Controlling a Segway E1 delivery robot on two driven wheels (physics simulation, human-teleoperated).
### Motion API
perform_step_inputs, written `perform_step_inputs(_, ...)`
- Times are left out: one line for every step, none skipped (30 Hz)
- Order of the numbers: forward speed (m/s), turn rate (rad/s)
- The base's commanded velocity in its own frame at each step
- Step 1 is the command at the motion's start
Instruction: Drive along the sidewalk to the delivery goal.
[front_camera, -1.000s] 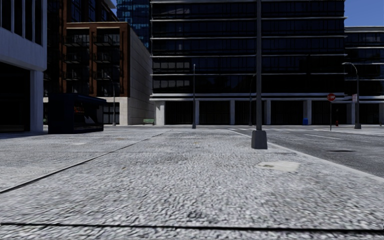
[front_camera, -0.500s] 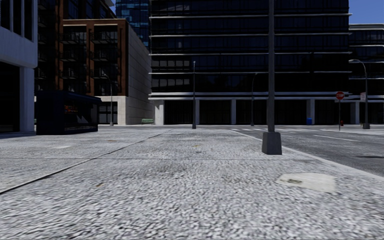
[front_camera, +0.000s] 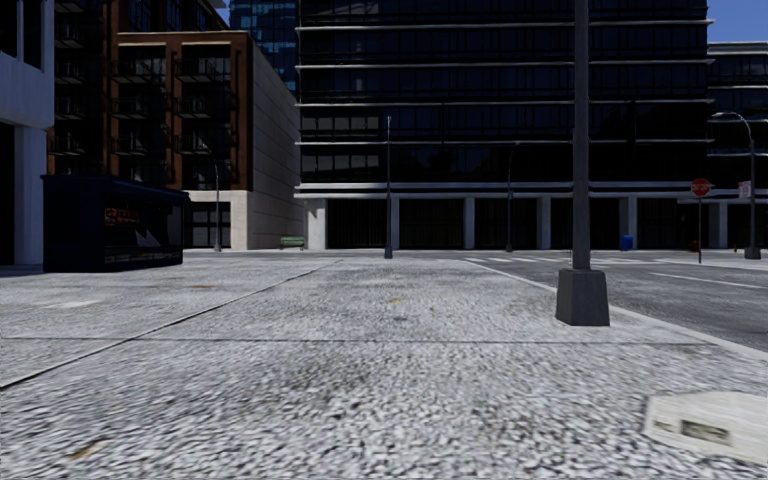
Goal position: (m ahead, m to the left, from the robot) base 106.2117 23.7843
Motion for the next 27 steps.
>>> perform_step_inputs(1.89, 0.00)
perform_step_inputs(1.93, 0.00)
perform_step_inputs(2.00, 0.00)
perform_step_inputs(2.00, 0.00)
perform_step_inputs(2.00, 0.00)
perform_step_inputs(2.00, 0.00)
perform_step_inputs(2.00, 0.00)
perform_step_inputs(2.00, 0.00)
perform_step_inputs(2.00, 0.00)
perform_step_inputs(2.00, 0.00)
perform_step_inputs(2.00, 0.00)
perform_step_inputs(2.00, 0.00)
perform_step_inputs(2.00, 0.00)
perform_step_inputs(2.00, 0.00)
perform_step_inputs(2.00, 0.00)
perform_step_inputs(2.00, 0.00)
perform_step_inputs(2.00, 0.00)
perform_step_inputs(2.00, 0.00)
perform_step_inputs(2.00, 0.00)
perform_step_inputs(2.00, 0.00)
perform_step_inputs(2.00, 0.00)
perform_step_inputs(2.00, 0.00)
perform_step_inputs(2.00, 0.00)
perform_step_inputs(2.00, 0.00)
perform_step_inputs(2.00, 0.00)
perform_step_inputs(2.00, 0.00)
perform_step_inputs(2.00, 0.00)
